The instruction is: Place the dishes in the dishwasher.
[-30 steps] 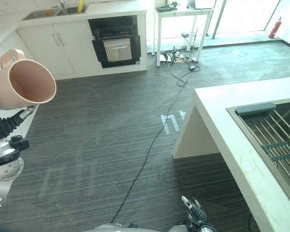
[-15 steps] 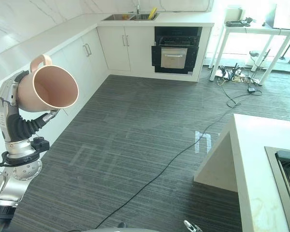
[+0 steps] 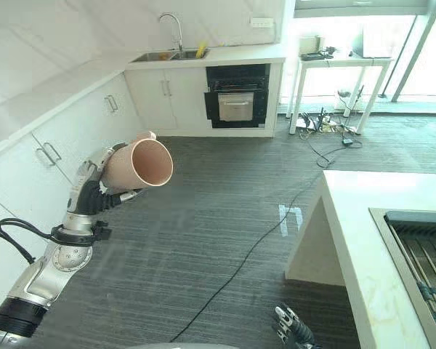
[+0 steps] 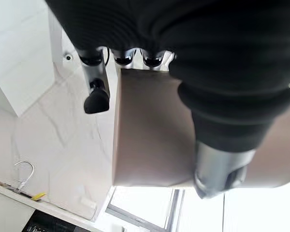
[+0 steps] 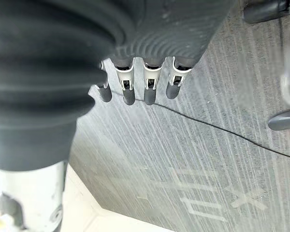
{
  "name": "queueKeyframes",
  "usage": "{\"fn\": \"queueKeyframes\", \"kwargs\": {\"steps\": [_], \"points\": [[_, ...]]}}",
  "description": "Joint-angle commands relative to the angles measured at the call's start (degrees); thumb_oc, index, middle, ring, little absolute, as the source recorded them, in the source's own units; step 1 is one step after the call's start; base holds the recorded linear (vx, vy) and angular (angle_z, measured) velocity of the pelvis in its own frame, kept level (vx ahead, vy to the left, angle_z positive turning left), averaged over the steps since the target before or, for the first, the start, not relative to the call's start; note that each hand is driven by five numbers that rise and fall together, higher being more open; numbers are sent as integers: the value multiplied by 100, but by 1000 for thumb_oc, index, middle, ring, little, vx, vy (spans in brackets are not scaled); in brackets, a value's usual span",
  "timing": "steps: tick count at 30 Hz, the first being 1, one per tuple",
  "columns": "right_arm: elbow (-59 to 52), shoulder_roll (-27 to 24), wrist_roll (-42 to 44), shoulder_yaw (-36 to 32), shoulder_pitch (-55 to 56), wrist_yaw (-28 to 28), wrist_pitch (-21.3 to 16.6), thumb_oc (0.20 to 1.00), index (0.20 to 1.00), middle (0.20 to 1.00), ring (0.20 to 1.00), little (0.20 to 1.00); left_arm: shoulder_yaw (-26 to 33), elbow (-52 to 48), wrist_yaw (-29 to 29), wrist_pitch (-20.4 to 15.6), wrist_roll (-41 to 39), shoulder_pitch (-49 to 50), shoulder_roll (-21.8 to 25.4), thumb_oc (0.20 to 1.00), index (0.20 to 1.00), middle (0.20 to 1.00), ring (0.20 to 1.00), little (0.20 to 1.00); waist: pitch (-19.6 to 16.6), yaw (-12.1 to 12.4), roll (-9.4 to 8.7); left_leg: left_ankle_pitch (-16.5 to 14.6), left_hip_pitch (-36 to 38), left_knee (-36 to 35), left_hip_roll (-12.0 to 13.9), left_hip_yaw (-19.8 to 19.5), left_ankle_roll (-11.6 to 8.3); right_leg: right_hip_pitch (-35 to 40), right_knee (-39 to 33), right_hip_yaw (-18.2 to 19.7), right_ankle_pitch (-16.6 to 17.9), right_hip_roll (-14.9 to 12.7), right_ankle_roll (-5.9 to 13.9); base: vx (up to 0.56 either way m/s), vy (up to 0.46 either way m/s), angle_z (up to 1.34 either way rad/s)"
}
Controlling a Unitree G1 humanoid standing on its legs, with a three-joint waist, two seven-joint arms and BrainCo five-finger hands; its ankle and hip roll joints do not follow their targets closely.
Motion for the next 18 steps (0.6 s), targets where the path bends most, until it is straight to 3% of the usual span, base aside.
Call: {"fn": "queueKeyframes", "kwargs": {"steps": [1, 4, 6, 8, 9, 11, 13, 16, 17, 18], "points": [[-64, 75, 110, -92, -388, -235, -184, 1000, 1000, 1000, 1000, 1000, 374, 29, 69, 51, -365, -743, 74, 200, 200, 200, 200, 200, 237, -103, -181, -774, 418, 75, -388, 438, 274, -402, 536, 778, -420, 408, -78, -23, -39, 11], [-185, 117, -243, -118, -343, -1054, -465, 1000, 1000, 1000, 1000, 1000, 321, 57, 84, 94, -400, -835, 138, 200, 200, 200, 200, 200, 273, -168, -135, -761, 425, 123, -358, 366, 313, -515, 999, 916, -692, 529, -162, -39, -64, 16], [-230, 121, -414, -112, -339, -1242, -472, 1000, 1000, 1000, 1000, 1000, 277, 74, 125, 134, -399, -901, 184, 200, 200, 200, 200, 200, 322, -174, -150, -848, 348, 398, -372, 294, 333, -567, 1143, 971, -765, 538, -209, -33, -82, 12], [-376, 78, -507, -27, -381, -1314, -422, 1000, 1000, 1000, 1000, 1000, 272, 67, 249, 141, -390, -883, 231, 200, 200, 200, 200, 200, 419, -139, -258, -1075, 88, 1242, -413, 280, 298, -592, 1207, 957, -786, 443, -306, -27, -96, 24], [-512, 3, -475, 42, -397, -1417, -352, 1000, 1000, 1000, 1000, 1000, 270, 65, 342, 94, -383, -838, 237, 200, 200, 200, 200, 200, 540, -67, -353, -905, -359, 2085, -348, 311, 168, -520, 1191, 961, -798, 402, -411, -8, -97, 30], [-550, -51, -299, 15, -402, -1415, -308, 1000, 1000, 1000, 1000, 1000, 304, 40, 321, 17, -373, -818, 246, 200, 200, 200, 200, 200, 667, 21, -365, -619, -847, 2481, -249, 243, 61, -439, 1190, 945, -797, 442, -472, 17, -43, 16], [-514, -61, -219, -25, -400, -1346, -291, 1000, 1000, 1000, 1000, 1000, 368, 41, 252, -47, -367, -808, 273, 200, 200, 200, 200, 200, 731, 72, -329, -539, -991, 2214, -179, 286, 56, -355, 1175, 933, -848, 480, -466, 113, 70, 1], [-479, -57, -312, 0, -419, -1306, -291, 1000, 1000, 1000, 1000, 1000, 401, 117, 315, -55, -358, -825, 266, 200, 200, 200, 200, 200, 733, 156, -196, -99, -1008, 1125, -60, 397, -76, -116, 1014, 969, -964, 579, -408, 329, 211, 25], [-406, -92, -319, -18, -394, -1259, -235, 1000, 1000, 1000, 1000, 1000, 492, 176, 355, -101, -334, -745, 261, 200, 200, 200, 200, 200, 686, 255, -107, 388, -1110, 394, 58, 375, -215, 172, 860, 1081, -1103, 654, -378, 515, 289, 23], [-390, -105, -343, -37, -374, -1238, -215, 1000, 1000, 1000, 1000, 1000, 503, 179, 364, -113, -311, -732, 258, 200, 200, 200, 200, 200, 674, 256, -93, 452, -1123, 311, 88, 452, -231, 225, 851, 1091, -1135, 661, -373, 540, 308, 6]]}}
